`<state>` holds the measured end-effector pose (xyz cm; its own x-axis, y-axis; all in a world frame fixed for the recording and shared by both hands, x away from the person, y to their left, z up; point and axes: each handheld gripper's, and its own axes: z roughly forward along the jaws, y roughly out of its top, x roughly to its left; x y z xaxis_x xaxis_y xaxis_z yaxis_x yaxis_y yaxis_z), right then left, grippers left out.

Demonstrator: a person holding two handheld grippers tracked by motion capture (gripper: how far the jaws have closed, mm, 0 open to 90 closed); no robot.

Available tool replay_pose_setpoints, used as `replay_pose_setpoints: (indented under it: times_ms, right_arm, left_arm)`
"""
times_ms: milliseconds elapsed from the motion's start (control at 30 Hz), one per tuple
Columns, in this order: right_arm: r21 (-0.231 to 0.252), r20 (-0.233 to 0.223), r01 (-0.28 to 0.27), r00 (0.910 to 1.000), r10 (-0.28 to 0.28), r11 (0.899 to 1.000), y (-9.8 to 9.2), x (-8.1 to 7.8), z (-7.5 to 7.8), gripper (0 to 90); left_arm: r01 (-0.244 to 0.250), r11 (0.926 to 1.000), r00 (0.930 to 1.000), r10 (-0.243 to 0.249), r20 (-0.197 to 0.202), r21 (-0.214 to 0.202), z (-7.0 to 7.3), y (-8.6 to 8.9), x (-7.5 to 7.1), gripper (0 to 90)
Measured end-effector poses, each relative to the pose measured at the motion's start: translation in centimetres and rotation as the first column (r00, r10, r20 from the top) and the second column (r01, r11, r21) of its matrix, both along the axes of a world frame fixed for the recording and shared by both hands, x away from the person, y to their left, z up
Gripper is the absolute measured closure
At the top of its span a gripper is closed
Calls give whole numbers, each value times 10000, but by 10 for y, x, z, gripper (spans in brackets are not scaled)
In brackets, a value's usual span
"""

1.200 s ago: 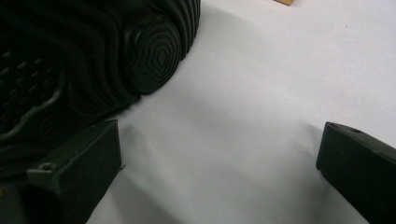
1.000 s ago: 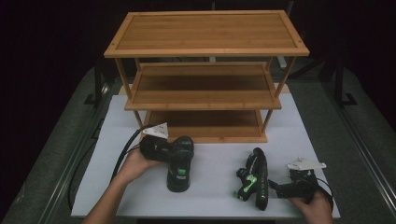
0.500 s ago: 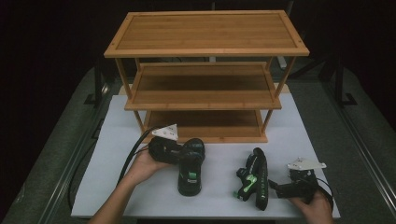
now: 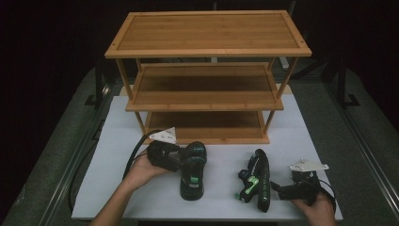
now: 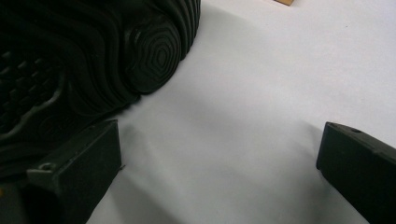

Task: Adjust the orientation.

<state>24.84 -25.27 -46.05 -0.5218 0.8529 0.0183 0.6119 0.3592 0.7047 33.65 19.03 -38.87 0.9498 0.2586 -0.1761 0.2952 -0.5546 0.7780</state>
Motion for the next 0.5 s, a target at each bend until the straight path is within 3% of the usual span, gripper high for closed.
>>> replay_pose_setpoints:
  times_ms: [233,400,500]
  right_arm:
    - [4,6,21,10000,-21,10000,0,0,0,0]
    - [7,41,33,10000,-33,10000,0,-1,0,0]
    - [11,36,33,10000,-33,10000,0,-1,0,0]
  left_arm:
    - [-1003,9950,9947,1003,215,10,6,31,-6,238]
    - [-1803,9815,9827,1771,535,643,0,49,-13,90]
    - [-2146,9739,9758,2105,592,745,-2,56,-17,26]
